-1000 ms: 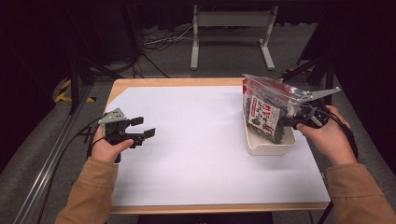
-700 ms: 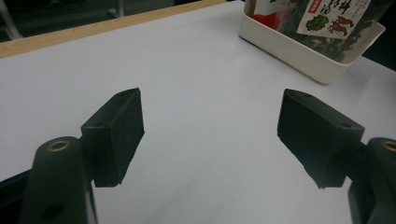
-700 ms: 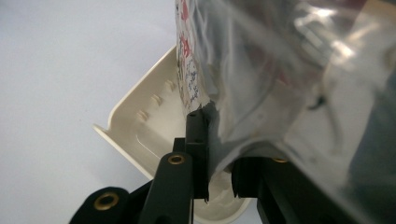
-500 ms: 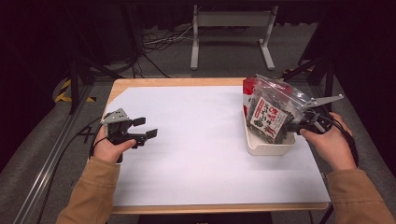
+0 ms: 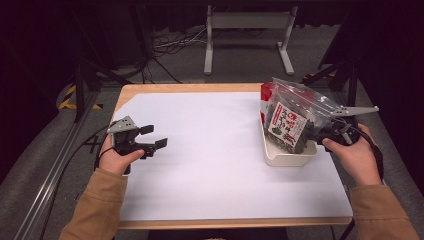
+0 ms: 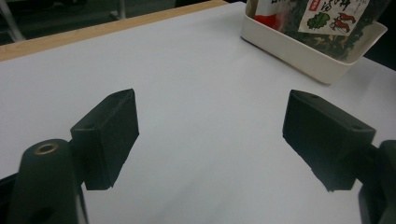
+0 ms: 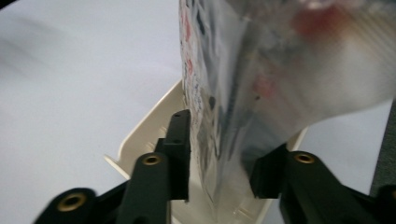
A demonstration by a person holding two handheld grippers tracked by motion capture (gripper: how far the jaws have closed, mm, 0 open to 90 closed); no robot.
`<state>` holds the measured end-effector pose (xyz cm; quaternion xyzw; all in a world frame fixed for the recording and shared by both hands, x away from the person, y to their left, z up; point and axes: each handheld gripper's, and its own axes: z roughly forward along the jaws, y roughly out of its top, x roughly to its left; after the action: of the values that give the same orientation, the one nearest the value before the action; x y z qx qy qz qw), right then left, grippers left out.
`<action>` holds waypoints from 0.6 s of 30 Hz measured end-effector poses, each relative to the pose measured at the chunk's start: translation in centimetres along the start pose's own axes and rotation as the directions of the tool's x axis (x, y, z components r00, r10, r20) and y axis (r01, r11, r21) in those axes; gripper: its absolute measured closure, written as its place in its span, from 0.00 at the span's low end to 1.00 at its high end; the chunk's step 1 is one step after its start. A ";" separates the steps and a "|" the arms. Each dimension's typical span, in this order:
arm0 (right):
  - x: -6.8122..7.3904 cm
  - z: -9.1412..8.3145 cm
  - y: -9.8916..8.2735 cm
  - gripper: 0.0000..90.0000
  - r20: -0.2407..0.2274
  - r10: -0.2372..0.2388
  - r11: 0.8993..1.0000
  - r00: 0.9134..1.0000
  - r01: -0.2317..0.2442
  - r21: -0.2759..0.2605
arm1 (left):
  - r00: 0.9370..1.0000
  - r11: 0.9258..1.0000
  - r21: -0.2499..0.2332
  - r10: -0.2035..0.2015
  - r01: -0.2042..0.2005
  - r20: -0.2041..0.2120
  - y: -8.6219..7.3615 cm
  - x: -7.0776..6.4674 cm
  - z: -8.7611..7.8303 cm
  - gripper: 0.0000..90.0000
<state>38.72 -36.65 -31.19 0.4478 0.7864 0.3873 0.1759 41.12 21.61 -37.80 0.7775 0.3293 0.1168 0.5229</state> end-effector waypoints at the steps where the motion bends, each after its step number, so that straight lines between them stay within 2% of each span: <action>1: 0.1 -0.1 -0.1 0.63 0.002 -0.003 1.000 1.000 0.003 -0.012 | 1.000 1.000 -0.003 0.002 -0.002 -0.003 0.0 -0.1 -0.2 0.20; 4: 0.3 -0.4 -0.6 0.51 0.001 -0.003 0.998 1.000 0.003 -0.067 | 1.000 1.000 -0.009 0.006 -0.006 -0.004 0.0 -0.2 -0.5 0.20; 9: 0.8 -1.1 -1.5 0.45 0.013 -0.005 0.995 1.000 0.006 -0.098 | 1.000 1.000 -0.004 0.023 -0.022 0.004 -0.1 -1.2 -1.5 0.19; 12: 1.1 -1.5 -2.1 0.42 0.011 -0.019 0.993 1.000 0.020 -0.113 | 0.999 0.999 -0.001 0.053 -0.053 0.003 -0.1 -1.8 -2.4 0.19; 14: 1.4 -1.8 -2.5 0.40 -0.009 -0.017 0.990 1.000 0.016 -0.139 | 0.999 0.999 -0.001 0.052 -0.052 0.007 -0.3 -2.2 -3.0 0.18; 18: 2.1 -2.3 -3.4 0.39 -0.006 -0.037 0.987 0.999 0.036 -0.155 | 0.998 0.998 -0.007 0.055 -0.055 0.017 -1.0 -2.7 -4.1 0.18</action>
<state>34.23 -36.97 -32.15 0.4166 0.7627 0.4460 0.2140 36.52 23.14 -36.49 0.7855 0.3030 0.1256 0.5248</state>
